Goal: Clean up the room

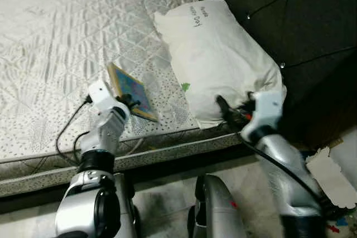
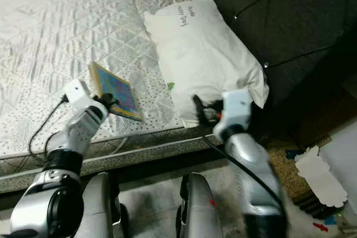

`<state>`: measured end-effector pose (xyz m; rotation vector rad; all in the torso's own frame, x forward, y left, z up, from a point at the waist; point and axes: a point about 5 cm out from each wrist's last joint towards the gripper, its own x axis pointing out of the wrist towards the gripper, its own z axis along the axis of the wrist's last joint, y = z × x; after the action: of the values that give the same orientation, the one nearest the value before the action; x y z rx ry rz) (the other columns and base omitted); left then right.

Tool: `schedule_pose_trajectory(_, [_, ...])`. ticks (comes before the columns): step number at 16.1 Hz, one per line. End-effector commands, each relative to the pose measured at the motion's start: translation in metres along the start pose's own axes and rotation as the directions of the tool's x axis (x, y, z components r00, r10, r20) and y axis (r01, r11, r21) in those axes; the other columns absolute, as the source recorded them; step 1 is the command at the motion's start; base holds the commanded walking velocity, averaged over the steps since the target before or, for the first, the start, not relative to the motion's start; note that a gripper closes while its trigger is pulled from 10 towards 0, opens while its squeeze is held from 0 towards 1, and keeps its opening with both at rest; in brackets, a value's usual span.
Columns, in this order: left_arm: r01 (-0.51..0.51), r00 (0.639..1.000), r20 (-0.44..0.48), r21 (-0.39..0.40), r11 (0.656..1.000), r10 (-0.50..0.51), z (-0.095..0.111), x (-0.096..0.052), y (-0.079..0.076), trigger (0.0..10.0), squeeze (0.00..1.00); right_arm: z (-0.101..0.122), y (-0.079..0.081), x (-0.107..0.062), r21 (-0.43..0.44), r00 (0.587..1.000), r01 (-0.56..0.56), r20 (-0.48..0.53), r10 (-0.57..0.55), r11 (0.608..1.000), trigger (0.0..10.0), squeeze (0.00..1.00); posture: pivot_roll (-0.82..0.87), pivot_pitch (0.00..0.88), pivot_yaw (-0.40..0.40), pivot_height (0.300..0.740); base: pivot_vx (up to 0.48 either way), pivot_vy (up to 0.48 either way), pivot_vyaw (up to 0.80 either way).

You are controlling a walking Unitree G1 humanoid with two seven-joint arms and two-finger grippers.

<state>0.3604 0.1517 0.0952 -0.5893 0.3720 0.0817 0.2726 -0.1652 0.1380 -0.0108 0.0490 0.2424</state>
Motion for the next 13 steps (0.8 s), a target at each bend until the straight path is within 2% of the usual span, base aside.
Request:
schedule_pose_trajectory(1, [0.065,0.998,0.03,-0.027,0.998,-0.064,0.006,0.003,-0.014,10.0,0.0,0.004,-0.012,-0.009,-0.01,1.0,0.022,-0.003,-0.022,1.0,10.0,0.0,-0.29,0.156,-0.094,0.59,0.0,0.0,0.0])
schedule_pose_trajectory(6, [0.141,0.99,-0.018,-0.08,0.987,-0.143,-0.005,0.01,-0.031,10.0,0.0,0.004,-0.024,-0.025,-0.056,0.997,0.042,-0.057,-0.045,0.998,10.0,0.0,-0.34,0.174,-0.11,0.59,0.0,0.0,0.0])
schedule_pose_trajectory(9, [0.143,0.989,-0.024,-0.143,0.979,-0.148,-0.009,0.013,-0.032,10.0,0.0,0.005,-0.031,-0.035,-0.078,0.995,0.045,-0.084,-0.052,0.996,10.0,0.0,-0.37,0.182,-0.118,0.57,0.0,0.0,0.0])
schedule_pose_trajectory(13, [0.146,0.987,-0.039,-0.153,0.977,-0.154,-0.015,0.014,-0.03,10.0,0.0,0.005,-0.031,-0.039,-0.087,0.994,0.047,-0.097,-0.055,0.995,10.0,0.0,-0.38,0.183,-0.122,0.56,0.0,0.0,0.0])
